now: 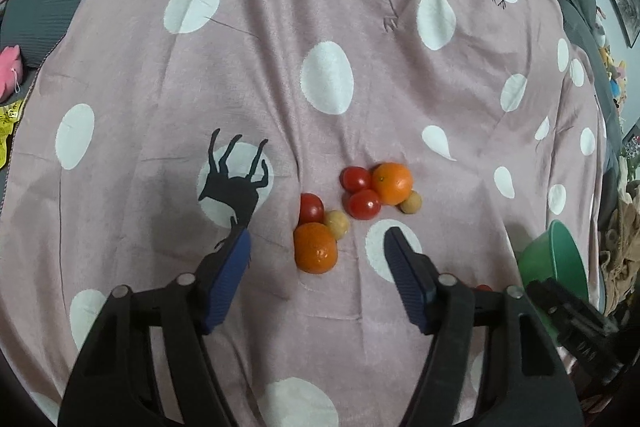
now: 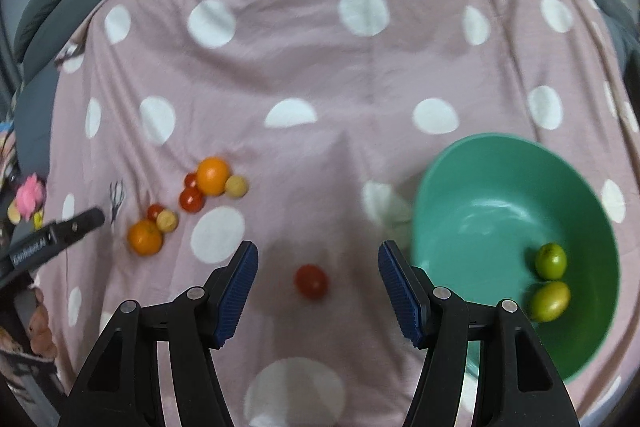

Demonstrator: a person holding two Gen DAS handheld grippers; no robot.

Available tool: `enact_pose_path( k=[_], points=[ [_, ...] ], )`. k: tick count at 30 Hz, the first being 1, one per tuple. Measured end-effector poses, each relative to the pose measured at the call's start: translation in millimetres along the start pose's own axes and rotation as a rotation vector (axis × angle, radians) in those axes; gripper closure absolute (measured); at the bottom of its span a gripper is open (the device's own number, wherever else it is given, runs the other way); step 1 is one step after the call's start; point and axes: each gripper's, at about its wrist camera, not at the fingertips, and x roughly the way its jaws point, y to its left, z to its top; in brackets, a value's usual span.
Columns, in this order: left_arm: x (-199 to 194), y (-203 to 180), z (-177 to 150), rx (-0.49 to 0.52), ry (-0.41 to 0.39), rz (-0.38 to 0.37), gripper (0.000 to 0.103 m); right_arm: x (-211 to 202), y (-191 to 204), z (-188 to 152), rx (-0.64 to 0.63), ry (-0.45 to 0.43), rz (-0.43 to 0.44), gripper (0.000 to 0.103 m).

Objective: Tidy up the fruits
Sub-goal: 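Grasp a red tomato with the left gripper while the right gripper grasps another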

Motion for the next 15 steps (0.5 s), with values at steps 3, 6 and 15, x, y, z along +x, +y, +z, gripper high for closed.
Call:
enact_pose_path(
  k=[3,6,15],
  points=[
    [2.2,-1.7,3.1,0.012,0.007,-0.002,0.052,12.1,2.7,-2.3,0.007,0.044,0.022,0.047],
    [9.4,-9.5,10.7,0.035,0.027,-0.015,0.062,24.4,5.3,-6.3,0.006,0.086,0.042,0.055],
    [69.0,-51.0,36.3,0.158,0.14,-0.017,0.064,54.3,3.4,-12.1,0.001,0.182,0.003,0.063]
  ],
)
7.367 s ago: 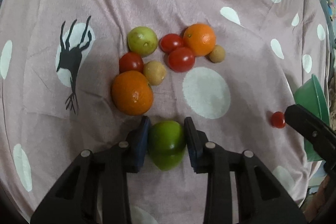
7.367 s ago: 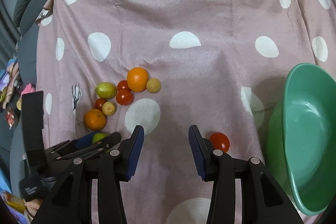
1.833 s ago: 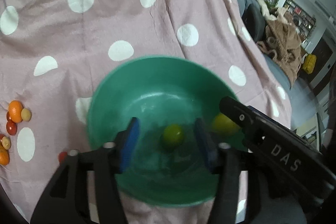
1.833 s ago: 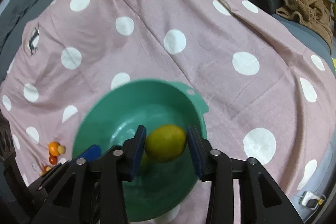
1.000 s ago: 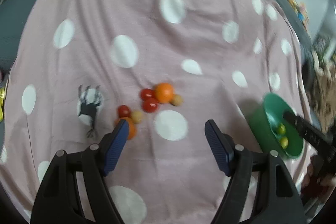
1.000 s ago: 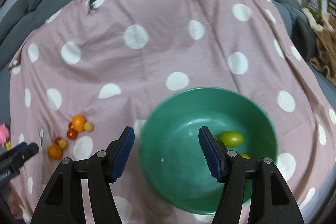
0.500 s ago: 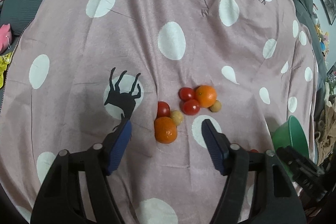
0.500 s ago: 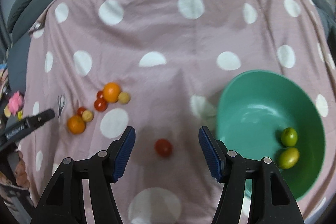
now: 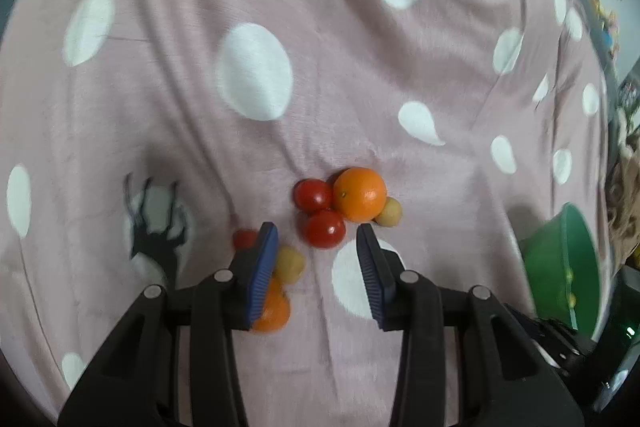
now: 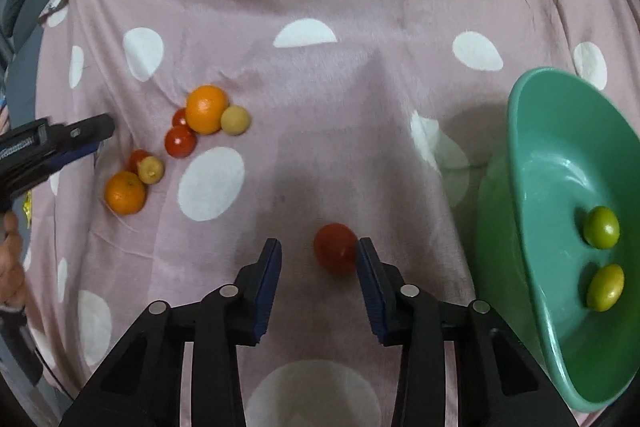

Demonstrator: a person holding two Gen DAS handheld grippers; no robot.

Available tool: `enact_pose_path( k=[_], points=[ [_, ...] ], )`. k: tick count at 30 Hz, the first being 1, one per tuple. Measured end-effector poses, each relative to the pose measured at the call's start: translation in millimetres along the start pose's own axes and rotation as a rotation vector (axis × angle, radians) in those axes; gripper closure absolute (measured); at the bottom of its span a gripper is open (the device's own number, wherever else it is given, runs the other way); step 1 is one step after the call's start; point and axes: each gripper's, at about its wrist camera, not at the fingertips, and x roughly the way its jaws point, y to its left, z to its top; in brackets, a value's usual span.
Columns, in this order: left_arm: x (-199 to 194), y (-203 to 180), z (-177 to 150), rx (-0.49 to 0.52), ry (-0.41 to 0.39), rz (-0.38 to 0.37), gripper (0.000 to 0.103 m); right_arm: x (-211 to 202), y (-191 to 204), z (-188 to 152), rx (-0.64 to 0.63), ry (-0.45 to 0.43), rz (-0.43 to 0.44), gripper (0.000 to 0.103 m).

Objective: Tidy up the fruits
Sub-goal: 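Grasp a red tomato with the left gripper while the right gripper grasps another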

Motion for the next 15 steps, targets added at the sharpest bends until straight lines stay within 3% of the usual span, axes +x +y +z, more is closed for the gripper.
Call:
enact_pose_path(
  k=[3,7,11,13,15],
  points=[
    [23.9,-4.5,5.1,0.011,0.047,-0.013,0.064,4.2,1.7,0.1,-0.01,0.008,-0.005,0.064],
    [47.7,-7.3,4.9,0.026,0.105,-0.004,0.064,9.8,2.8,0.7,-0.022,0.027,-0.005,0.074],
    [55.9,-5.6,2.5,0.015,0.113,0.019,0.065,11.0,2.3,-1.2,-0.02,0.032,0.003,0.076],
    [59.3,-2.6,1.5,-0.001,0.112,0.016,0.072,12.4,2.4,-1.0,-0.015,0.035,0.017,0.076],
    [63.6,-1.7,1.1,-0.007,0.113,0.008,0.073,14.0,3.1,-1.8,-0.012,0.041,0.033,0.077]
  ],
)
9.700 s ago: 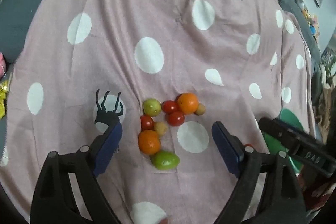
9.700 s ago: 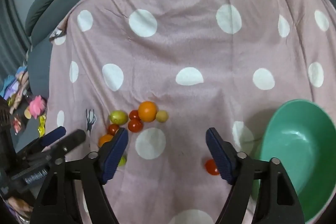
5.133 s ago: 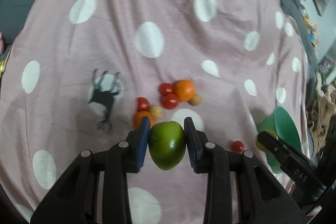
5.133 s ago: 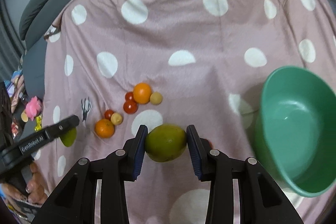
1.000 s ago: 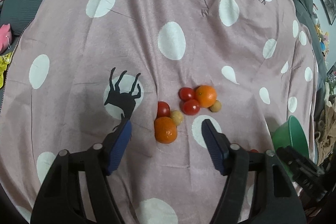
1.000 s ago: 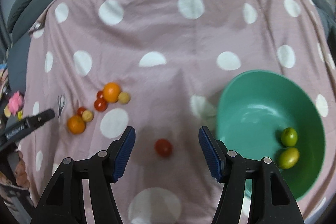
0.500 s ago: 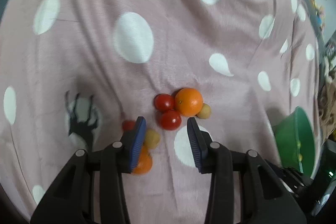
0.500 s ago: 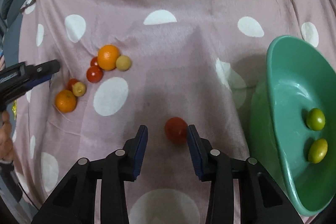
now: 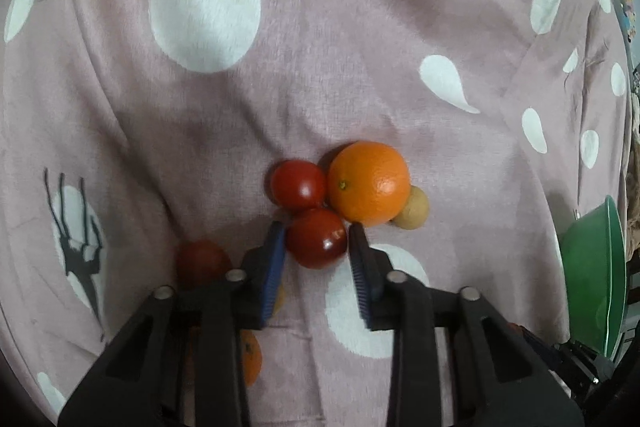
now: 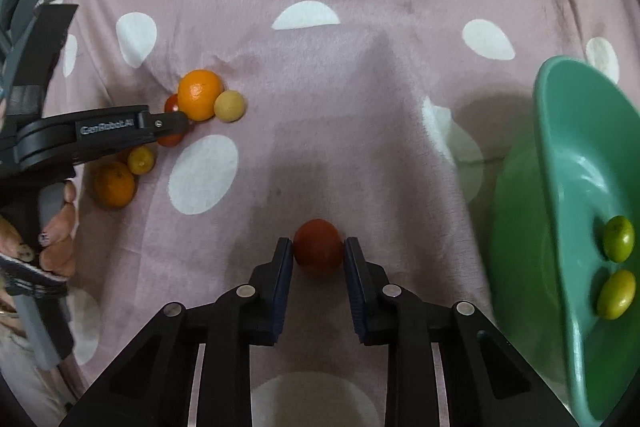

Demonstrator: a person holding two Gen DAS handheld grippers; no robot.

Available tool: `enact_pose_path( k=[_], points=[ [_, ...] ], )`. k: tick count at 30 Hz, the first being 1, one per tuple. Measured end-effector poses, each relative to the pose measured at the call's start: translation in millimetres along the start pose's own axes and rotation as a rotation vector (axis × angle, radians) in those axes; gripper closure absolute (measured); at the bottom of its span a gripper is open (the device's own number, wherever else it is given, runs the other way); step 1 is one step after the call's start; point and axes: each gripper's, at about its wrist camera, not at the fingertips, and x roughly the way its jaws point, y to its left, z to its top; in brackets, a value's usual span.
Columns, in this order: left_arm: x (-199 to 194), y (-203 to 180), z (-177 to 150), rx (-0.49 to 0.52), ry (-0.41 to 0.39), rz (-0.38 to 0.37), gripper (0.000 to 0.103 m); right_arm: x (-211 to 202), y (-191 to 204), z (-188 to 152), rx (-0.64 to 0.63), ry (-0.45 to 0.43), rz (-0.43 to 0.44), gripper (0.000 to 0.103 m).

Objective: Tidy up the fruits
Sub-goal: 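Grasp a red tomato with the left gripper while the right gripper grasps another, then carry both red tomatoes over the green bowl and open both grippers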

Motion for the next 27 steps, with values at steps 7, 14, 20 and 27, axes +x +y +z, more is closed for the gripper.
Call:
enact_pose_path(
  k=[7,14,20,27],
  points=[
    [-2.1,-5.2,-3.0,0.01,-0.011,0.02,0.074,-2.7,4.2,-3.8,-0.007,-0.013,0.002,0.077],
    [-43.7,-10.2,-12.2,0.011,-0.075,0.005,0.074,-21.8,1.0,-0.8,0.017,-0.085,0.037,0.078],
    [-83.1,-11.0,-31.8,-0.001,-0.13,0.027,0.074,-36.4,1.8,-0.4,0.017,-0.14,0.066,0.077],
    [-101.6,-18.9,-78.3,0.006,-0.159,0.021,0.074,-48.9,3.9,-0.2,0.015,-0.178,0.068,0.077]
  ],
)
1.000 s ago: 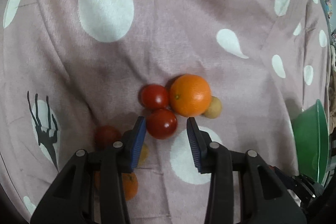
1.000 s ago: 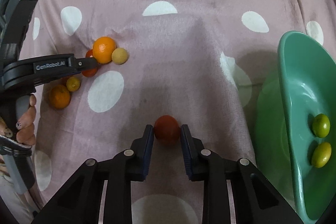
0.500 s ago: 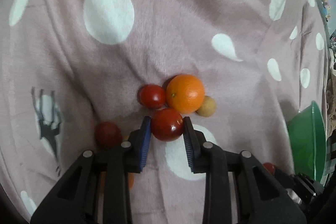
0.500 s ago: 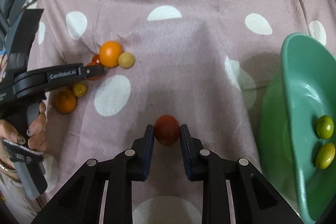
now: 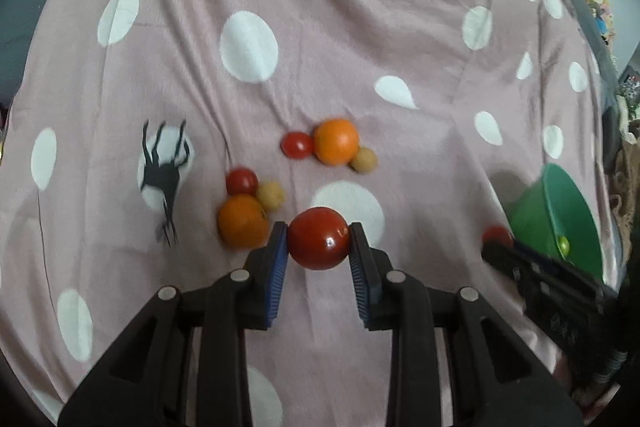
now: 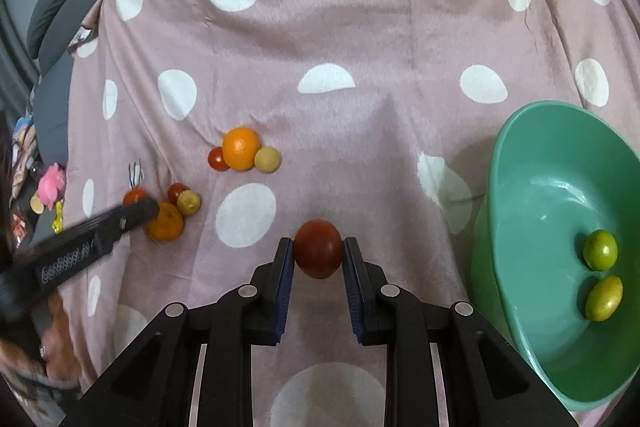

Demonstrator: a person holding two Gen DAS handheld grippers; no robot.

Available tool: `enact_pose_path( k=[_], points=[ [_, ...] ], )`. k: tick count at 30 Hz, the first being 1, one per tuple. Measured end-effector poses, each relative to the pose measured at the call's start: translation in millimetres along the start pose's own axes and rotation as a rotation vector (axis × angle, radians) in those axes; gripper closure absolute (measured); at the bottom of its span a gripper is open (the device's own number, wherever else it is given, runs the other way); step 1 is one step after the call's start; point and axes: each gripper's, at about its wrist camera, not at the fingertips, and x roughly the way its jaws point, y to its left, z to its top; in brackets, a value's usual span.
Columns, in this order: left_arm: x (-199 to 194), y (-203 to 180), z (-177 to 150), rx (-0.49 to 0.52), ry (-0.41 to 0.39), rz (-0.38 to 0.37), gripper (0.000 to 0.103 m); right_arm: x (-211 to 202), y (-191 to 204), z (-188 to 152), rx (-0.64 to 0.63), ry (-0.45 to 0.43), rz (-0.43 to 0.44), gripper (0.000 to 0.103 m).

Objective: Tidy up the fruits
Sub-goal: 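Carry both red tomatoes over the green bowl and open both grippers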

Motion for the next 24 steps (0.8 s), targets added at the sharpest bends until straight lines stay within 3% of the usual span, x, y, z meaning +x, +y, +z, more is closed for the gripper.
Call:
enact_pose_path(
  k=[13,20,24],
  points=[
    [-10.1,-16.3,-15.2,0.056,-0.022,-0.038,0.074,-16.3,-2.3,2.1,0.019,-0.036,-0.02,0.077],
    [-14.3,-22.5,-18.0,0.087,-0.045,-0.007,0.074,-27.0,-4.2,3.0,0.026,-0.066,-0.021,0.077],
    [-17.8,-27.1,-19.7,0.096,-0.048,-0.027,0.074,-33.6,-4.7,3.4,0.026,-0.086,-0.024,0.077]
  ],
)
